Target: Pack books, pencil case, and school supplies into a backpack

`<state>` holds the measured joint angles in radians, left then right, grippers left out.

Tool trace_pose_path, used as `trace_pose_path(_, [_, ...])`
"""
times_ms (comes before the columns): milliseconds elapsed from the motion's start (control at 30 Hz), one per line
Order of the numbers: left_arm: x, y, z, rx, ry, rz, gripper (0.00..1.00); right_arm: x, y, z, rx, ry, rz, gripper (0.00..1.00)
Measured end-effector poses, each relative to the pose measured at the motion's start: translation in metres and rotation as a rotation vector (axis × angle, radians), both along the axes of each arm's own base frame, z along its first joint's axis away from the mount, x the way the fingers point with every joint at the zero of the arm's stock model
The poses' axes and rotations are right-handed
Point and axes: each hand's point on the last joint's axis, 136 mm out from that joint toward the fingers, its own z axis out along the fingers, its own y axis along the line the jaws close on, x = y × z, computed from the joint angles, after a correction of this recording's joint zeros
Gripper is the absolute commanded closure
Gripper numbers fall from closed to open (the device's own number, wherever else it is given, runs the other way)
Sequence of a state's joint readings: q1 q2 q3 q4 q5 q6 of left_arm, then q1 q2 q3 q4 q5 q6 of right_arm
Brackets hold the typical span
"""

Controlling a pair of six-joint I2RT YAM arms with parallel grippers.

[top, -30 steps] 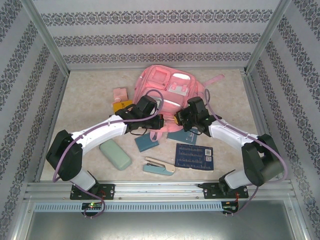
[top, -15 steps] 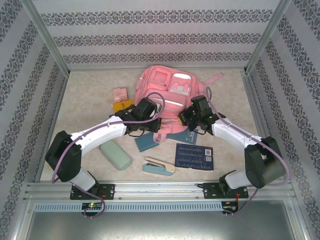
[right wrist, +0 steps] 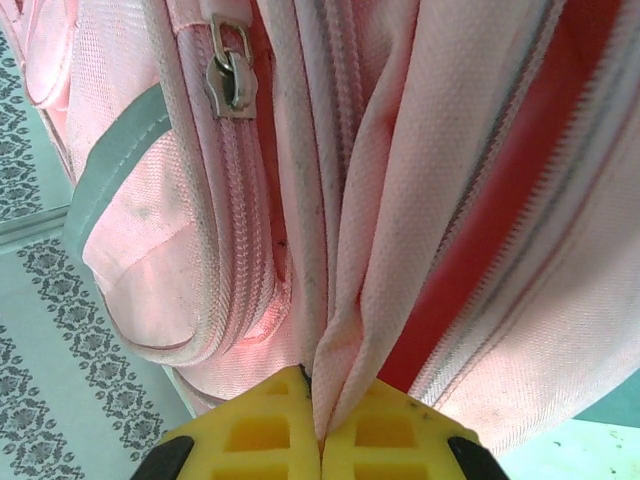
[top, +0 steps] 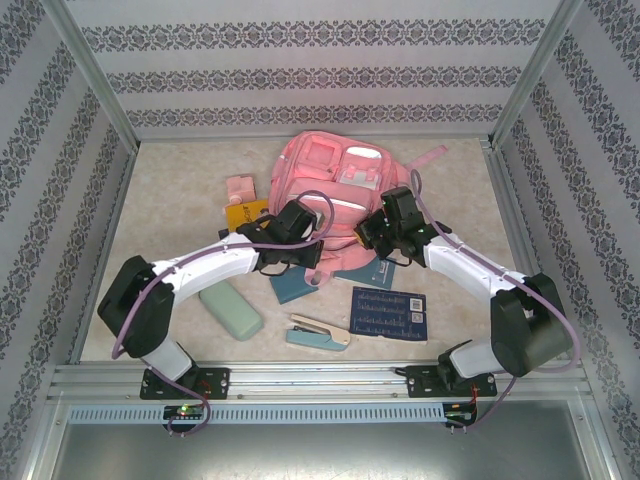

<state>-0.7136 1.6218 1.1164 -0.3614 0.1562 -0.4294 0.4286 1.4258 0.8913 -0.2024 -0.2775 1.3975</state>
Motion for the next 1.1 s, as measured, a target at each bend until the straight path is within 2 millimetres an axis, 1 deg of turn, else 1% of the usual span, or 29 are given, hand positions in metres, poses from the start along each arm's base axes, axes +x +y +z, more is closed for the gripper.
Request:
trace_pose_path(67, [0.001, -0.001, -0.008, 0.005, 0.007, 0.0, 0.99, 0.0, 0.0, -0.001, -0.003, 0.005, 0.002, 1.0])
trace_pose_path(133, [0.003, -0.003, -0.012, 0.003, 0.005, 0.0, 0.98, -0.001, 0.0, -0.002, -0.004, 0.009, 0.002, 1.0])
trace_pose_path(333, [0.005, -0.004, -0.014, -0.007, -0.007, 0.001, 0.87, -0.001, 0.001, -0.003, -0.006, 0.011, 0.005, 1.0])
trace_pose_path(467, [0.005, -0.004, -0.015, -0.007, -0.006, 0.002, 0.85, -0.002, 0.003, -0.003, -0.006, 0.011, 0.008, 1.0])
trace_pose_path(733, [0.005, -0.004, -0.021, -0.017, -0.008, 0.001, 0.86, -0.002, 0.003, -0.003, -0.006, 0.014, 0.007, 1.0])
trace_pose_path(1033, [0.006, -0.007, -0.034, -0.017, 0.01, -0.001, 0.87, -0.002, 0.003, -0.004, -0.007, 0.017, 0.008, 1.0])
trace_pose_path(1067, [0.006, -0.007, -0.036, -0.016, 0.01, 0.001, 0.9, -0.002, 0.003, -0.004, -0.007, 0.018, 0.009, 1.0])
trace_pose_path(1100, [0.007, -0.007, -0.037, -0.015, 0.014, 0.006, 0.98, -0.002, 0.004, -0.005, -0.008, 0.02, 0.011, 1.0])
